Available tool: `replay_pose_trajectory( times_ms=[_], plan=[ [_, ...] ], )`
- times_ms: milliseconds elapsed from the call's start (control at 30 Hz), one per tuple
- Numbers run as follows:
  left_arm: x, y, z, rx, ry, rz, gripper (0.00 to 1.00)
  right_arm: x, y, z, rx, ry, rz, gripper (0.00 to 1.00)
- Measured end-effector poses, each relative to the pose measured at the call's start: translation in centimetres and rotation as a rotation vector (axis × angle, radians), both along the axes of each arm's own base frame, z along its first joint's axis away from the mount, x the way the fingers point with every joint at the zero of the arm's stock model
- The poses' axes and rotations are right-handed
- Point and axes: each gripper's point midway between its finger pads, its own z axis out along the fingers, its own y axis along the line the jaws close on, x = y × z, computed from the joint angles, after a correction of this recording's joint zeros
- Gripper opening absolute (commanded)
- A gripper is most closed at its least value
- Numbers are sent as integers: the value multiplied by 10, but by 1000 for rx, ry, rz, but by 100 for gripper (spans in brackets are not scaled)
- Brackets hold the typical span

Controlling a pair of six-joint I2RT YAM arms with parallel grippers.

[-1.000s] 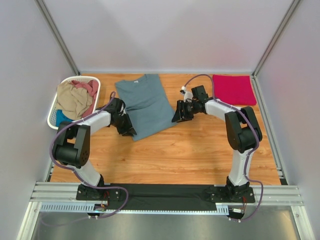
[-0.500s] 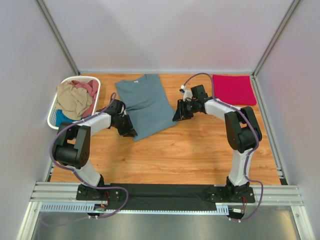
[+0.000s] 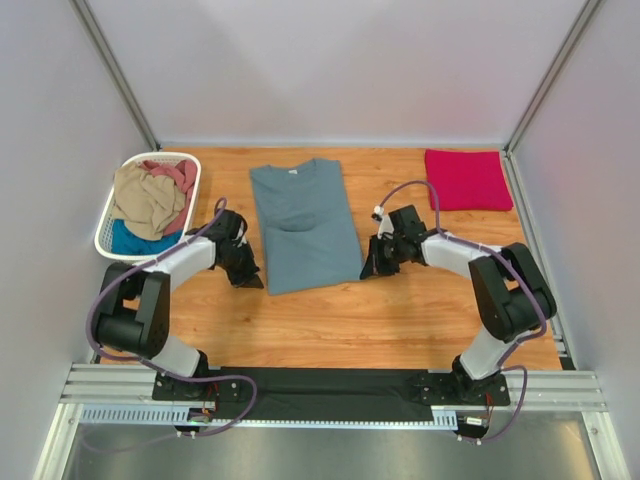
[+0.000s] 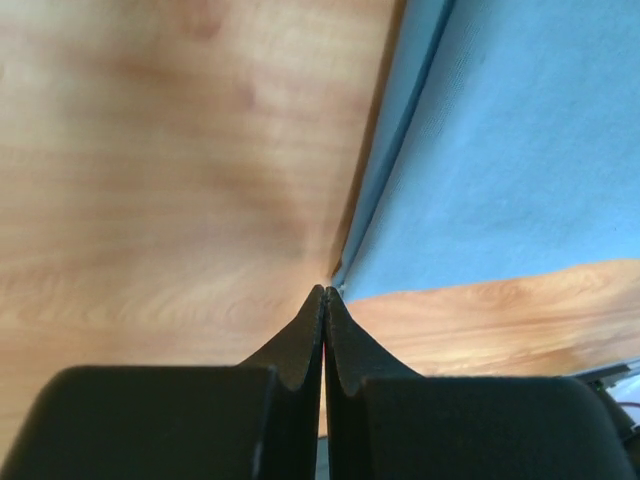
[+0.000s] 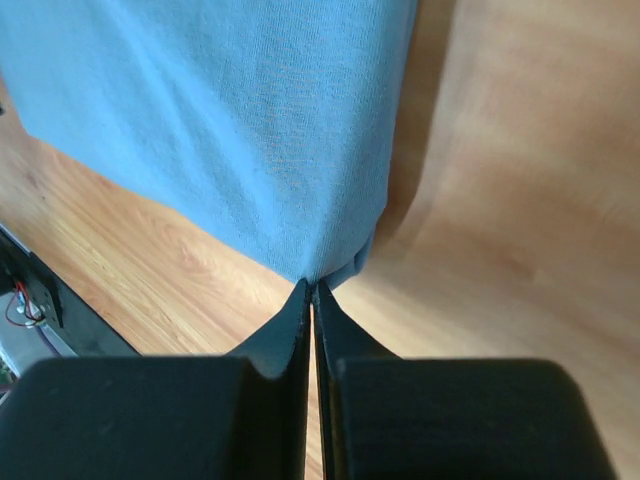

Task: Fold and stack the t-shirts
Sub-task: Fold the tshirt

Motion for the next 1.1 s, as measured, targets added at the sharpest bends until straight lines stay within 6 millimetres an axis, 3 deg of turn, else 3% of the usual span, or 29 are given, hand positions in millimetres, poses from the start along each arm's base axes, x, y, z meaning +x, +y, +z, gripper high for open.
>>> replay_pose_trajectory(
  times_ms=[233, 267, 367, 400, 500, 600, 867, 1000, 1100],
  plan=[
    [-35, 6, 13, 14, -16, -10, 0, -47, -6, -11, -58, 33, -50, 0],
    [-39, 6, 14, 10, -22, -13, 7, -50, -9, -11, -62, 34, -63, 1],
    [-47, 4, 15, -16, -42, -30, 23, -57, -16, -5, -60, 22, -102, 14],
    [-47, 2, 15, -28, -48, -35, 27, -58, -16, -2, -55, 15, -108, 23],
    [-43, -5, 15, -66, -69, -52, 31, -56, -17, 6, -48, -2, -117, 35],
    [-34, -14, 15, -102, -101, -75, 31, -54, -18, 11, -61, -10, -120, 41],
    [-32, -31, -4, -117, -72, -142, 31, -32, -15, 13, -104, -55, -88, 41],
    [-30, -31, -9, -111, -62, -147, 24, -31, -16, -1, -133, -32, -63, 40],
    [-28, -33, -9, -115, -73, -152, 8, -31, -16, -4, -137, -30, -55, 37]
  ],
)
